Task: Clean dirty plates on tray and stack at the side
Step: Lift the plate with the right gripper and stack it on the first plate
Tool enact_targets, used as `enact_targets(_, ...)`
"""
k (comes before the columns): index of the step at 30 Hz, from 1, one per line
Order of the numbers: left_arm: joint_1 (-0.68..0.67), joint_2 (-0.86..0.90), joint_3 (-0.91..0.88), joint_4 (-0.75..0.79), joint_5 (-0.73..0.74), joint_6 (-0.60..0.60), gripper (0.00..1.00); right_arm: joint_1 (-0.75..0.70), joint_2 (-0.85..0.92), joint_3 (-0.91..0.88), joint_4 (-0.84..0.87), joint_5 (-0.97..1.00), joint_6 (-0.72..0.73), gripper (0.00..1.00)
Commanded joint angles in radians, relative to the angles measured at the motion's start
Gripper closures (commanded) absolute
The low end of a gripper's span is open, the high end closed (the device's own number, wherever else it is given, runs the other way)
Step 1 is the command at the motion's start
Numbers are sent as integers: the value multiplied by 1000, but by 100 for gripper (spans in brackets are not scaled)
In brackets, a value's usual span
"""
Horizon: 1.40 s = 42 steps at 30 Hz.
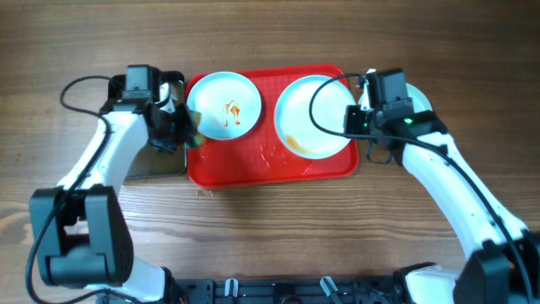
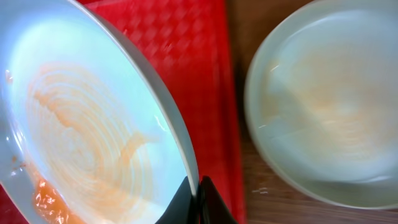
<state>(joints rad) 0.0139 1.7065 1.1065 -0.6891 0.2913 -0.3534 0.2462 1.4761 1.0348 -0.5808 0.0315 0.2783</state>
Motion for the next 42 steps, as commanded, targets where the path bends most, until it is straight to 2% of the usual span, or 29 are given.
enact_targets(1, 66, -56, 11, -9, -80, 36, 96, -1, -72, 18, 3, 185, -72, 96)
enact_targets(5, 91, -58, 10, -11, -82, 36, 96, 66, -95, 18, 3, 350, -97, 96)
enact_targets(11, 91, -58, 10, -21, -84, 36, 96, 243, -95, 18, 47, 508, -103, 96)
enact_targets(14, 91, -58, 10, -27, -84, 36, 96, 334, -94, 18, 84, 676, -127, 96)
enact_targets(18, 91, -57, 10, -27, -84, 36, 96, 422, -94, 18, 192, 857, -237, 96)
enact_targets(20, 91, -57, 10, -26, -84, 36, 96, 444, -92, 18, 277, 898, -361, 96)
enact_targets(26, 91, -58, 10, -26, -84, 36, 96, 456, -92, 18, 468, 916, -671, 96)
enact_targets(33, 91, -58, 10, -27, -84, 36, 96, 456, -92, 18, 621, 942, -908, 96)
enact_targets(39, 91, -58, 10, -26, -84, 36, 96, 456, -92, 18, 641, 945, -925, 96)
enact_targets(41, 91, -57, 10, -26, -84, 36, 96, 452, -92, 18, 612, 940, -768, 96)
enact_targets(42, 91, -58, 10, -27, -84, 36, 96, 446, -92, 18, 549, 898, -645, 96)
